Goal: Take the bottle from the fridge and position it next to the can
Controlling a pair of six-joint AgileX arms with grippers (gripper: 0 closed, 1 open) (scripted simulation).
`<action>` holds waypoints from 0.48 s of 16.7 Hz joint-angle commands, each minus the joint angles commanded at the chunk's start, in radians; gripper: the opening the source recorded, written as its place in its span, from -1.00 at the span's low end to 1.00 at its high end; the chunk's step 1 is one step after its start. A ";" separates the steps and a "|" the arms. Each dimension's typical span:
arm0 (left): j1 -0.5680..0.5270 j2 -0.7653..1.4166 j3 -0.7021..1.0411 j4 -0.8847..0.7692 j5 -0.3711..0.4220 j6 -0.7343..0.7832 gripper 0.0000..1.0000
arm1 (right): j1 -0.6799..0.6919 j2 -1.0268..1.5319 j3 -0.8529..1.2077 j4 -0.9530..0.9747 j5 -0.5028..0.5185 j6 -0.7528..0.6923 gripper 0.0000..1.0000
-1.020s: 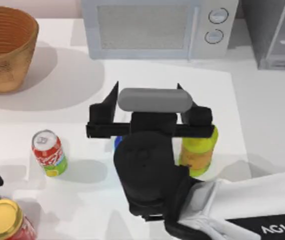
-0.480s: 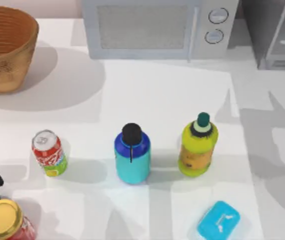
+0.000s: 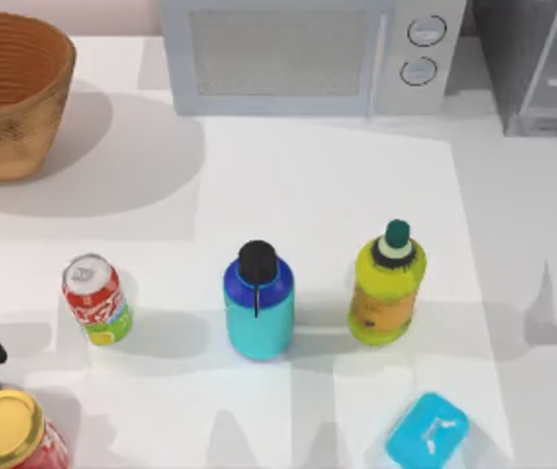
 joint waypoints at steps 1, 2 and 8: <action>0.000 0.000 0.000 0.000 0.000 0.000 1.00 | -0.041 -0.048 -0.047 -0.020 -0.044 -0.011 1.00; 0.000 0.000 0.000 0.000 0.000 0.000 1.00 | -0.075 -0.087 -0.085 -0.036 -0.082 -0.020 1.00; 0.000 0.000 0.000 0.000 0.000 0.000 1.00 | -0.129 -0.148 -0.143 -0.054 -0.144 -0.036 1.00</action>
